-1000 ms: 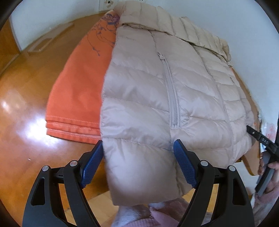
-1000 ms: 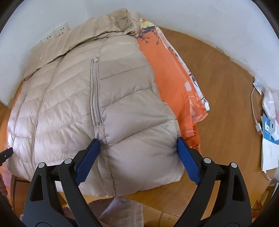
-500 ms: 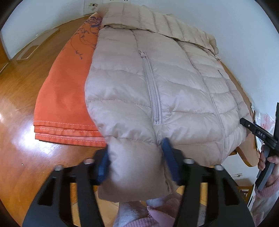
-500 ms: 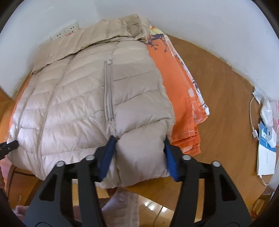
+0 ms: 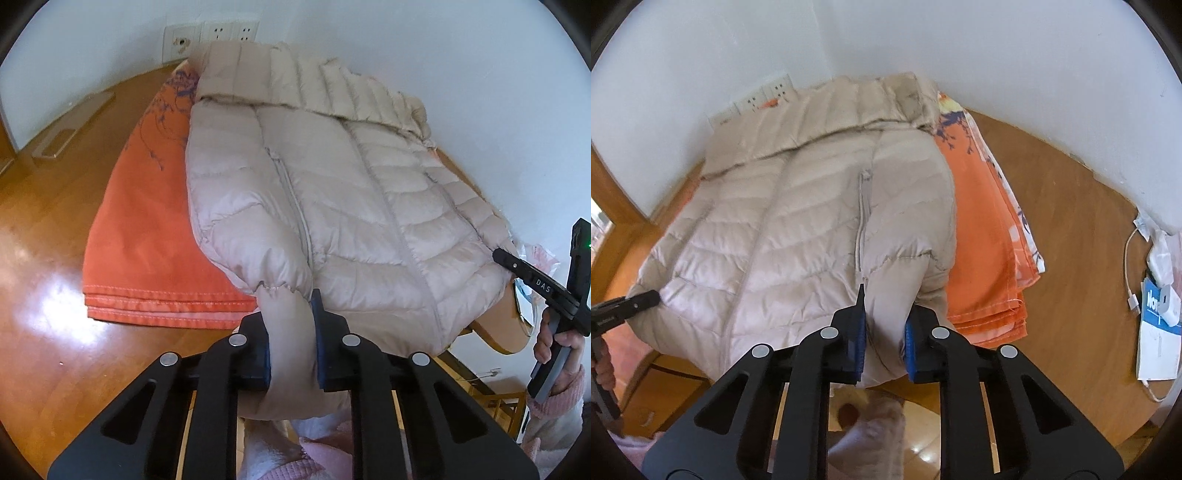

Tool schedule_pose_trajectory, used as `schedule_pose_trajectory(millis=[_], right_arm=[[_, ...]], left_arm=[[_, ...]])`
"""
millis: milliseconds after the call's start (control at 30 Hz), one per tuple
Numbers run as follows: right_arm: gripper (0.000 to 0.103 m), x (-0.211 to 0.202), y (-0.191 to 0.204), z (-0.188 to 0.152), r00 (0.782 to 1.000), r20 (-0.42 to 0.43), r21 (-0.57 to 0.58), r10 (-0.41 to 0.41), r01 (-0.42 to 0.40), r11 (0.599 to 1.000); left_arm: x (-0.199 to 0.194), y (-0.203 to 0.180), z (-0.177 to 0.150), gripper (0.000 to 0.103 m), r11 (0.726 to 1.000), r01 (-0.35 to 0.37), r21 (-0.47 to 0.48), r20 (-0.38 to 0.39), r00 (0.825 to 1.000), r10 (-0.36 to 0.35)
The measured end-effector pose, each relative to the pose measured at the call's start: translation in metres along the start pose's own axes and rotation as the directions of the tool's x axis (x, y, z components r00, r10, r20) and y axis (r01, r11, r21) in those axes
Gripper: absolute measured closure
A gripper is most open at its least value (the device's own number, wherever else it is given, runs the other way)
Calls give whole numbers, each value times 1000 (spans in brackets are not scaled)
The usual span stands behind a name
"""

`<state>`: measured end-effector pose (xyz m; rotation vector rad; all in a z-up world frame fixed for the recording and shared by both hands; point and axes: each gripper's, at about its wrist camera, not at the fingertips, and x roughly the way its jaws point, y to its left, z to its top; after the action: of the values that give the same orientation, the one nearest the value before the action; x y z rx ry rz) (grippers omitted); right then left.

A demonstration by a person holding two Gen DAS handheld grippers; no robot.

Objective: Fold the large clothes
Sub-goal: 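Lift the hem with both grippers and fold it toward the collar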

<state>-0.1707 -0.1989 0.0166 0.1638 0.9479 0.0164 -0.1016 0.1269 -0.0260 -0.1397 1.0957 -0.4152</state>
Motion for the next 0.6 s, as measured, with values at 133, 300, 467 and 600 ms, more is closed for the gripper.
schedule_pose_trajectory(millis=[133,300,467,600], right_arm=[[88,-8,5,2,1000,13,-11,28,-27,1000],[89,-21,3,7,996,32,10,79,-79,997],[89,-31,5,15,994,55,12,92,-93,996],[89,-33,6,24,993,71,7,96,-96,995]], left_arm=[[-9,-2,4,87,1000,7,5,20,1000,-7],[-27,-6,10,88,1000,30,5,57,998,-30],[-35,-9,24,88,999,47,9,89,995,-48],[-37,-8,36,88,998,59,15,105,993,-60]])
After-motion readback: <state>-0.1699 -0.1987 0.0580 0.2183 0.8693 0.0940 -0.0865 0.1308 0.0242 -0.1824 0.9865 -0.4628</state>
